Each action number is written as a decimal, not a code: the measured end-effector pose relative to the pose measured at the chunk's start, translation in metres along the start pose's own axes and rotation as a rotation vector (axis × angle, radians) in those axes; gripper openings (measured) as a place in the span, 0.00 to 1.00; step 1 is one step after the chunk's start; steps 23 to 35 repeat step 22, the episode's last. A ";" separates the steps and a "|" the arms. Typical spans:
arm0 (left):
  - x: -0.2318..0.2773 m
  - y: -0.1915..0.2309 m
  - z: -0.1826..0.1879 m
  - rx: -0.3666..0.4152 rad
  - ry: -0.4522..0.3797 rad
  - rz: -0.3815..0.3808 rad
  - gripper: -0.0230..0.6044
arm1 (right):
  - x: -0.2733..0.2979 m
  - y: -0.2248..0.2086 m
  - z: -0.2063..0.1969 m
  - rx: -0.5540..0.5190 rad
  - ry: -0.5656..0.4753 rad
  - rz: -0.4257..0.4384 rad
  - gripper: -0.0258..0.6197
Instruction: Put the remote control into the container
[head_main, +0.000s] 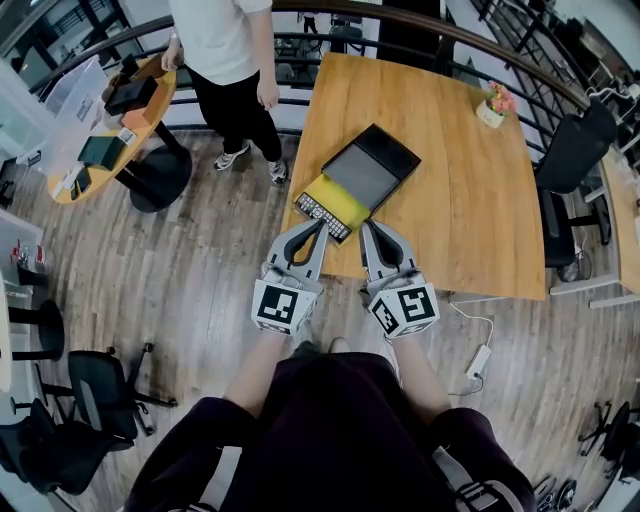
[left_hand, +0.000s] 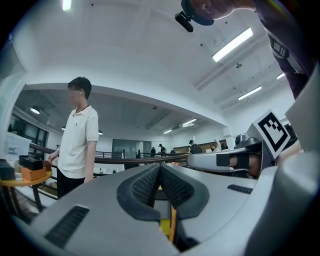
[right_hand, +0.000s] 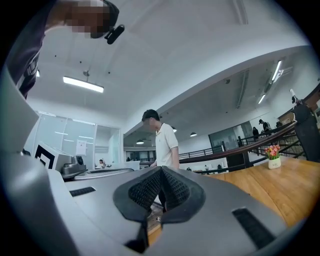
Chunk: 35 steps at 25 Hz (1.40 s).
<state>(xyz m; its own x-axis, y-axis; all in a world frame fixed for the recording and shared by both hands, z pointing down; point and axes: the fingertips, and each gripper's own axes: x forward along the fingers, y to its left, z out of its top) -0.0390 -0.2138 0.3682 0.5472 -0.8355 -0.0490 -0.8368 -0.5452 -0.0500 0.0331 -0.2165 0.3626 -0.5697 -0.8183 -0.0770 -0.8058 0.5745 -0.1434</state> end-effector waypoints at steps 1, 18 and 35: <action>0.000 0.001 0.000 0.002 -0.001 0.002 0.06 | 0.001 0.000 0.000 0.000 0.000 0.000 0.07; -0.011 0.004 0.001 0.002 -0.003 0.019 0.05 | 0.001 0.010 -0.001 -0.013 -0.010 0.019 0.07; -0.013 0.002 0.002 0.002 -0.005 0.014 0.05 | 0.000 0.012 0.001 -0.021 -0.014 0.024 0.07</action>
